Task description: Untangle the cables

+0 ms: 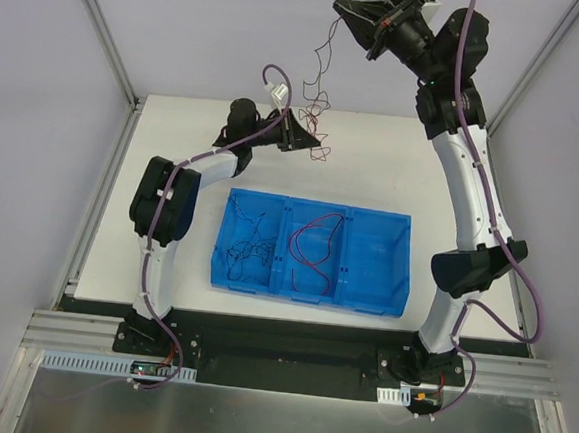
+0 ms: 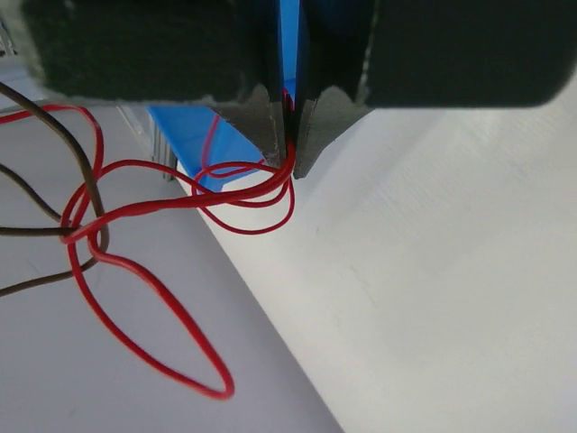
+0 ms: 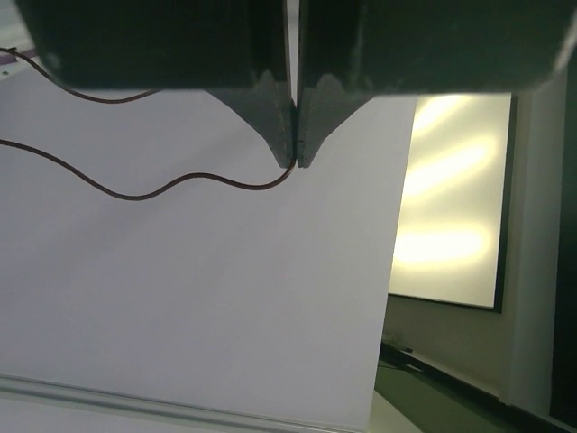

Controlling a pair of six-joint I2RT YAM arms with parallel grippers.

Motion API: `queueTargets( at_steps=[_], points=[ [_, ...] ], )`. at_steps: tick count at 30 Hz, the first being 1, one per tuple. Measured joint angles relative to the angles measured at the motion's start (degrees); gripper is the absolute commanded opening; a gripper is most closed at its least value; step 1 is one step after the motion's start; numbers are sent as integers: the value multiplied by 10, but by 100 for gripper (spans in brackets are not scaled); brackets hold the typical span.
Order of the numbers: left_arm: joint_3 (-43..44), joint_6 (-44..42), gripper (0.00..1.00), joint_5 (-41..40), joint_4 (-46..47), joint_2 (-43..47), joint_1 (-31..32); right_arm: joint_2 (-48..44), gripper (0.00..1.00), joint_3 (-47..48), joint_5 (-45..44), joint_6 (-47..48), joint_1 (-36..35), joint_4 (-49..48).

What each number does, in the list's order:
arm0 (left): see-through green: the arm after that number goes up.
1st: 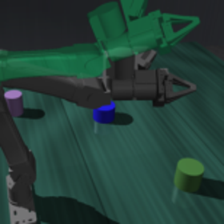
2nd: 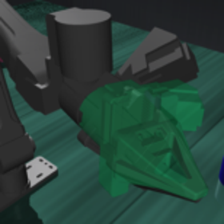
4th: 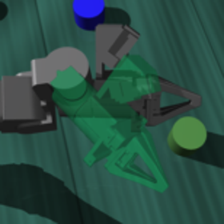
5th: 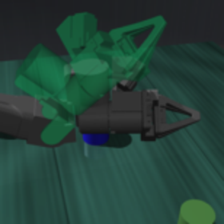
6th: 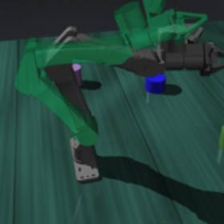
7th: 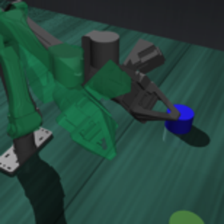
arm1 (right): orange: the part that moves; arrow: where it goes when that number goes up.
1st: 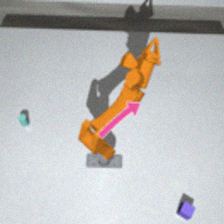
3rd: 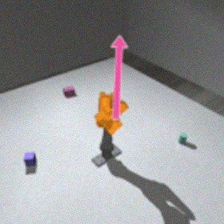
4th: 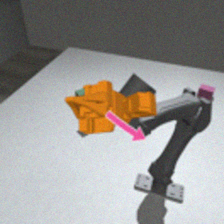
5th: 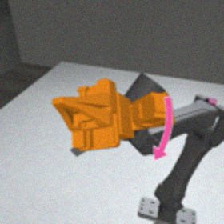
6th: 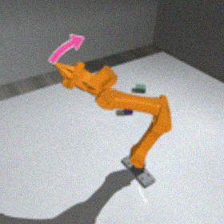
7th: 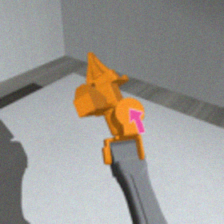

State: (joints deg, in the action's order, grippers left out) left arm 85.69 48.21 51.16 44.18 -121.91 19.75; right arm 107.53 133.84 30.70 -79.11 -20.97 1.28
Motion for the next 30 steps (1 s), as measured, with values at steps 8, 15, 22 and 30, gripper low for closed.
queueTargets(
  at_steps=[8, 15, 22, 30],
  points=[
    [-26, -49, 0, -59, -192, 42, -53, -17, 0, 0, 7, 28, 79, 30],
    [-91, -102, 0, -103, -311, 101, -169, -78, 1, -14, 24, 74, 229, 80],
    [-101, -150, 0, -128, -368, 134, -195, -110, 0, -4, 62, 97, 289, 103],
    [-113, -161, 0, -142, -413, 136, -246, -109, 1, 43, 121, 88, 379, 104]
  ],
)
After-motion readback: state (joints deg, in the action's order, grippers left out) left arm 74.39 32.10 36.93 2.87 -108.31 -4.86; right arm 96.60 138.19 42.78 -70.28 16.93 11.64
